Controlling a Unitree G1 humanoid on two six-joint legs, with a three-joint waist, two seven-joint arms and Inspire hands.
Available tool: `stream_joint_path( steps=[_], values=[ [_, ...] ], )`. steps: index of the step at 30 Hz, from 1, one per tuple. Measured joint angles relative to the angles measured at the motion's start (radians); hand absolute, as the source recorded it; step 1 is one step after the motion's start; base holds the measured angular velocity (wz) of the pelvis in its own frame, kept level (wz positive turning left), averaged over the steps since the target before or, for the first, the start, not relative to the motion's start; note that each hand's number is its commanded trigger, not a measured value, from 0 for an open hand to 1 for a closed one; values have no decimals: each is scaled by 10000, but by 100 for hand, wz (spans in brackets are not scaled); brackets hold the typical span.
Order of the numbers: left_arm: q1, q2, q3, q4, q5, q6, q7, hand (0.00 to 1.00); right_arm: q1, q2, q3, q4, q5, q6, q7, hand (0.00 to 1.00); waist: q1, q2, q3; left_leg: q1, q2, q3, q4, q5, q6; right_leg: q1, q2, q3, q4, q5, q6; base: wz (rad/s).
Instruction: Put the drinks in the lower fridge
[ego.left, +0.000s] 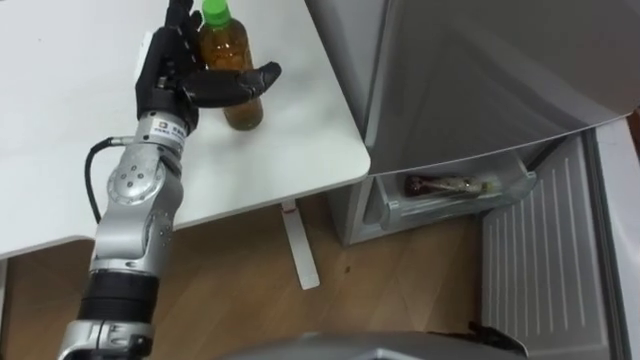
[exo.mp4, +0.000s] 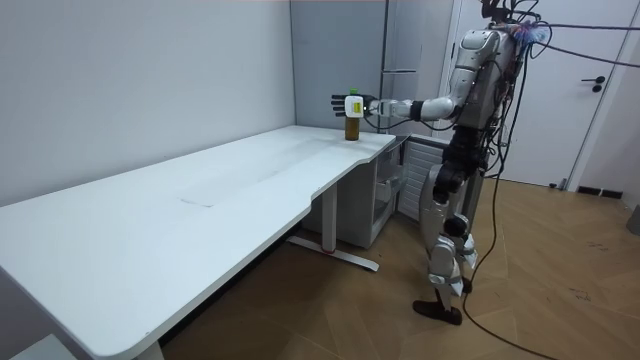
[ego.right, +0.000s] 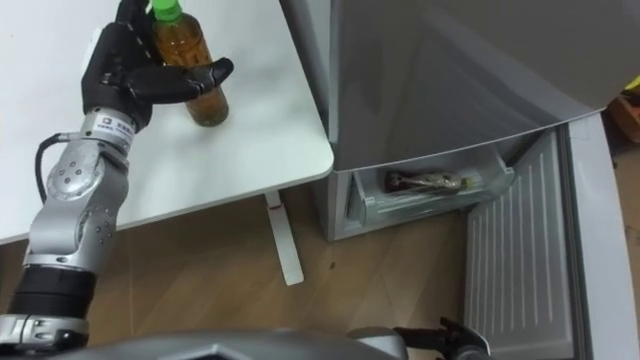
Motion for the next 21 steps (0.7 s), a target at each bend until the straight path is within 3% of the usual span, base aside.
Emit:
stream_joint_path(
  steps=[4,10,16,21],
  values=[
    [-3,0,125,35,-410,29,1,0,5,-17,-12,-40,0,4,-27,0,-149,76,-33,-1,10,48,-8,5,-9,-20,15,3,-10,2,-3,0],
    [-117,7,170,54,-1063,53,18,0,125,-19,-24,-277,3,29,-17,0,-131,50,-19,87,-2,90,-21,9,-14,-29,4,22,-22,1,-2,-2],
    [-629,51,389,143,-1114,96,319,0,413,-20,-197,-623,-12,101,-10,0,-147,97,-43,94,55,205,-43,-6,-37,-118,39,24,29,7,-12,-3],
    [-648,114,403,314,-1108,96,521,0,646,-43,-406,-844,-241,109,-16,0,-161,220,-31,83,102,307,-34,-20,-62,-193,80,19,153,10,-18,-8]
  ],
)
